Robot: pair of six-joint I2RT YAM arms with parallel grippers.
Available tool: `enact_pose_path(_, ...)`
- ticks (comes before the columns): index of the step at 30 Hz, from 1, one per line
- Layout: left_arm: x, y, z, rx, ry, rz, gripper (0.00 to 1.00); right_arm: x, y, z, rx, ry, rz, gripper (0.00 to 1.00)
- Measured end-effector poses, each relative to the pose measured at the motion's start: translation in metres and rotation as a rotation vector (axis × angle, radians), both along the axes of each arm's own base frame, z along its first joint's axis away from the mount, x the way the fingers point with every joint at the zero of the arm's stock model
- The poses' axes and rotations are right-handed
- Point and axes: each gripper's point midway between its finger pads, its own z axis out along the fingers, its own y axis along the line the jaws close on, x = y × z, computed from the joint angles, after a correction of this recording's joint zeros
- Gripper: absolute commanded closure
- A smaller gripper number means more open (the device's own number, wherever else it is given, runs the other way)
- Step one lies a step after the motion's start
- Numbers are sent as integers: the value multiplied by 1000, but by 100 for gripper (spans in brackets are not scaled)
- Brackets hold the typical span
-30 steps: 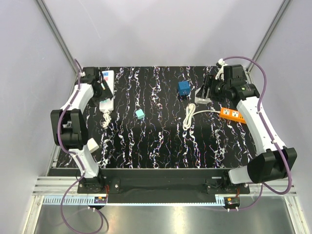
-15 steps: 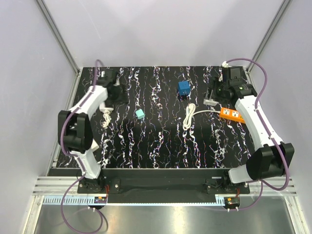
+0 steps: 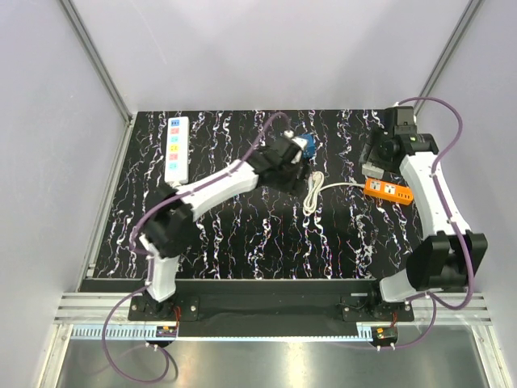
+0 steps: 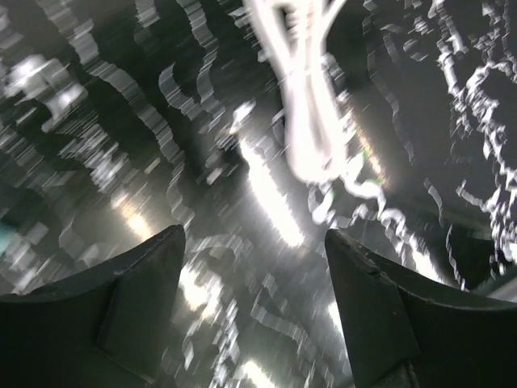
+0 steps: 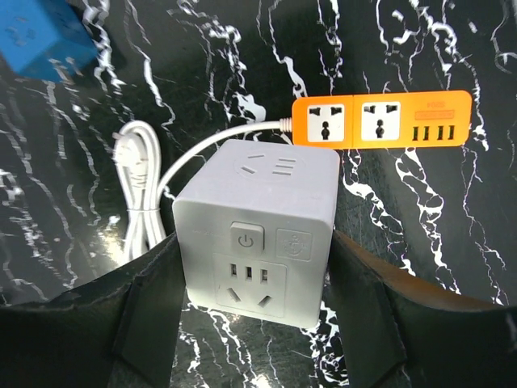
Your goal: Insert the plug
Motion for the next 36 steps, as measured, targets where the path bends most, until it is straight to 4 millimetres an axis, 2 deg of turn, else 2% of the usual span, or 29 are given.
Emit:
enact_pose_path(4,15,-38,-37,19,10,-37,25,-10,1,28,13,-81,-3,100)
enact_pose_path(6,21,-51,-57,34,17,-51,23,-16,2,41,21,-121,-4,100)
enact_pose_path(10,25,-62,-88,72,28,-51,23,-26,5,56,43,-168,1,100)
enact_pose_path(14,26,-66,-99,81,33,-48,26,-33,9,52,59,-160,13,100)
enact_pose_path(17,23,-72,-97,47,54,-46,45,-37,9,43,61,-138,16,100)
enact_pose_path(18,22,-76,-97,26,64,-47,53,-38,9,41,61,-131,16,100)
enact_pose_path(19,20,-80,-97,0,75,-50,68,-39,9,39,61,-128,16,100)
enact_pose_path(21,16,-87,-99,-52,99,-48,80,-41,9,37,59,-123,16,100)
enact_pose_path(22,14,-88,-100,-69,104,-42,90,-42,9,38,58,-125,17,100)
enact_pose_path(24,4,-86,-101,-109,123,-30,97,-44,8,40,56,-134,16,100)
enact_pose_path(26,-17,-78,-100,-135,150,-10,100,-47,7,44,54,-149,14,100)
enact_pose_path(28,-54,-65,-100,-159,195,10,100,-50,7,47,52,-160,12,100)
enact_pose_path(30,-99,-57,-99,-168,236,5,73,-53,6,45,50,-158,9,100)
enact_pose_path(31,-126,-56,-98,-166,260,-10,56,-55,5,42,46,-152,5,100)
enact_pose_path(32,-153,-58,-95,-168,280,-37,32,-56,4,38,43,-144,0,100)
enact_pose_path(34,-202,-70,-81,-207,322,-92,27,-60,1,28,33,-118,-18,100)
enact_pose_path(35,-220,-77,-70,-236,337,-120,25,-61,0,22,29,-104,-27,100)
enact_pose_path(36,-230,-80,-61,-254,346,-139,22,-64,-3,15,22,-86,-42,100)
